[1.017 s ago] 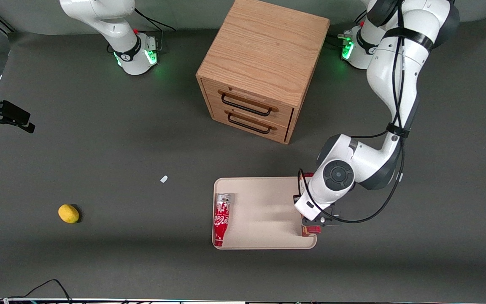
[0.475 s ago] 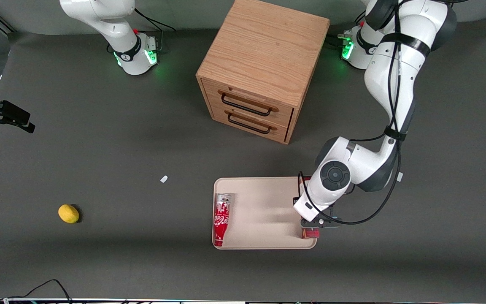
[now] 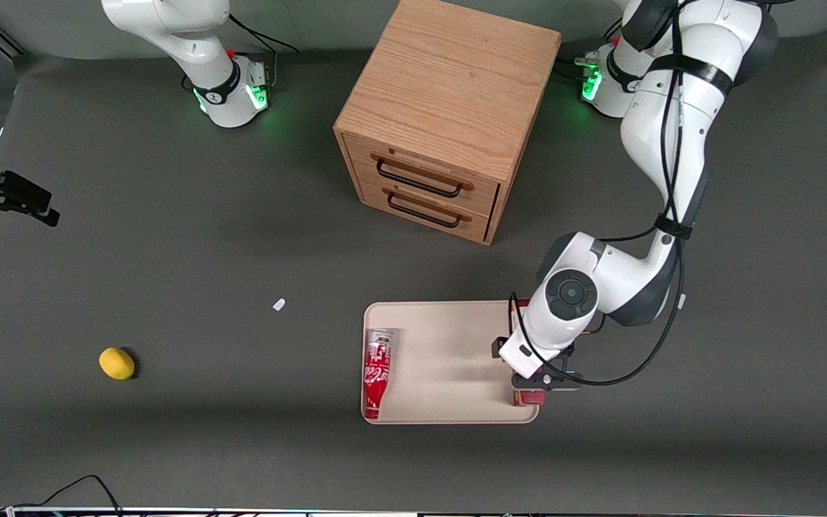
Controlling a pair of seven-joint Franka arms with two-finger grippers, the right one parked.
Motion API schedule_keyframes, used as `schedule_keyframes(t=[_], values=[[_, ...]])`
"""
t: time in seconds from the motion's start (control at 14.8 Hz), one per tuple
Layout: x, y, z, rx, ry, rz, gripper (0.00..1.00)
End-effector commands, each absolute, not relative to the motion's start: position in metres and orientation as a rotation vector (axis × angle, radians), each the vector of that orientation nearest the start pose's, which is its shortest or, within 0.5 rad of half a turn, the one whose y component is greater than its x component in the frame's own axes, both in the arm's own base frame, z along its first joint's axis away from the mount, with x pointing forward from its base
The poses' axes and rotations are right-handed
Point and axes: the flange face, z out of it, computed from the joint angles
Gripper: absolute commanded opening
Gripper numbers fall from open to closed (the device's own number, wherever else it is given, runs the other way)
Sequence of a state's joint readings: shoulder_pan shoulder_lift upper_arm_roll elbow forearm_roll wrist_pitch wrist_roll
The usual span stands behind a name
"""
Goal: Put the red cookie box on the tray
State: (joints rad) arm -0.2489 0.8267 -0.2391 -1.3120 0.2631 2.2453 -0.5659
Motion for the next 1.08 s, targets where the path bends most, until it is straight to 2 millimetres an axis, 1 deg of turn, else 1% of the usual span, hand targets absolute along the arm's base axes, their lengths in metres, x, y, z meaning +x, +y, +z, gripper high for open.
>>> schedule_keyframes(t=[0.0, 0.14, 0.2, 0.27, 0.41, 0.47, 0.54, 0.75, 0.88, 1.02], values=[[0.684, -0.279, 0.322, -3.146, -0.074, -0.277, 1.0], [0.678, -0.256, 0.36, -3.156, -0.141, -0.311, 1.0], [0.671, -0.246, 0.374, -3.162, -0.172, -0.306, 1.0], [0.666, -0.232, 0.39, -3.16, -0.198, -0.318, 1.0], [0.653, -0.197, 0.419, -3.141, -0.23, -0.331, 1.0], [0.645, -0.175, 0.439, -3.14, -0.253, -0.311, 1.0], [0.637, -0.157, 0.458, -3.139, -0.237, -0.26, 1.0], [0.61, -0.092, 0.515, -3.102, -0.073, -0.126, 1.0], [0.591, -0.062, 0.546, -3.088, -0.045, -0.078, 1.0], [0.571, -0.043, 0.573, -3.102, -0.013, -0.05, 1.0]])
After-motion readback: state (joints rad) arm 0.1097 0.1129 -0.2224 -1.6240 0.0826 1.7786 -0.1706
